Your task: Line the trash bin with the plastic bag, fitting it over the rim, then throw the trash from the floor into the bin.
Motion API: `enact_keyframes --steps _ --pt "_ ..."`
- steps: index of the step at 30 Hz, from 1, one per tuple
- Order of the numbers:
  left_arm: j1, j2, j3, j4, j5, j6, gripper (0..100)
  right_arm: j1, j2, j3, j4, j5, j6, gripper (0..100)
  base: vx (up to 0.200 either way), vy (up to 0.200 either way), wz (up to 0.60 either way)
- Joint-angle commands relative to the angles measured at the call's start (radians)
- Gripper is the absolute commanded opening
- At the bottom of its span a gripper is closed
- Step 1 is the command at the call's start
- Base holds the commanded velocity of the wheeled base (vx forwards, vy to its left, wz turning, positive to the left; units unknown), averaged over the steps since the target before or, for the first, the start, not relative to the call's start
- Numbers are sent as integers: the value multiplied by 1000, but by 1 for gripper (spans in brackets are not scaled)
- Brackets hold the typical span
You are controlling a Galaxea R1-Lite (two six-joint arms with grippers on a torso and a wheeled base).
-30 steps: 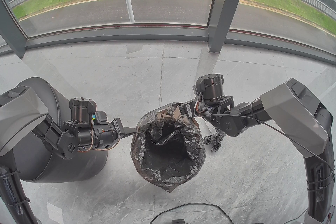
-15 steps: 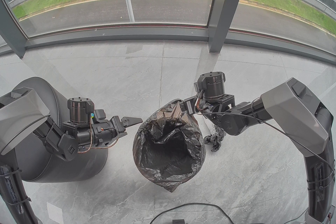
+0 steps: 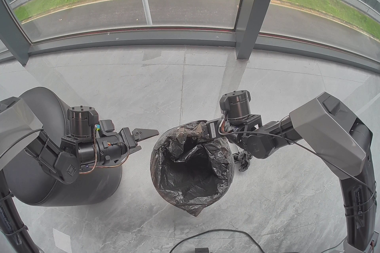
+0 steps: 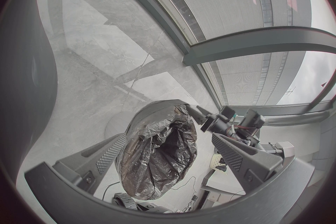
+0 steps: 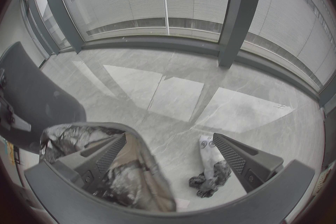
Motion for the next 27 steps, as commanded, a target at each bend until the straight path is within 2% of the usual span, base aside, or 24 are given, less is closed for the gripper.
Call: enact_keyframes --steps 1,5,9,18,21,23,27 --pt "2 -16 1 1 0 -1 100 30 12 41 -2 17 12 100 0 0 0" --pt "3 -19 6 1 0 -1 100 32 -36 50 -2 17 14 100 0 0 0" --pt "-1 -18 7 1 0 -1 100 37 -131 124 -7 20 52 100 0 0 0" --pt "-3 -13 9 1 0 -1 100 44 -113 152 -10 22 63 100 0 0 0" --pt "-4 -16 11 -1 -1 -7 100 98 -148 188 -10 33 124 100 0 0 0" --pt "-9 -26 15 1 -12 -17 100 130 -200 216 -5 71 173 100 0 0 0" --pt "-26 -41 38 -1 -41 -22 100 195 -261 280 18 197 262 100 0 0 0"
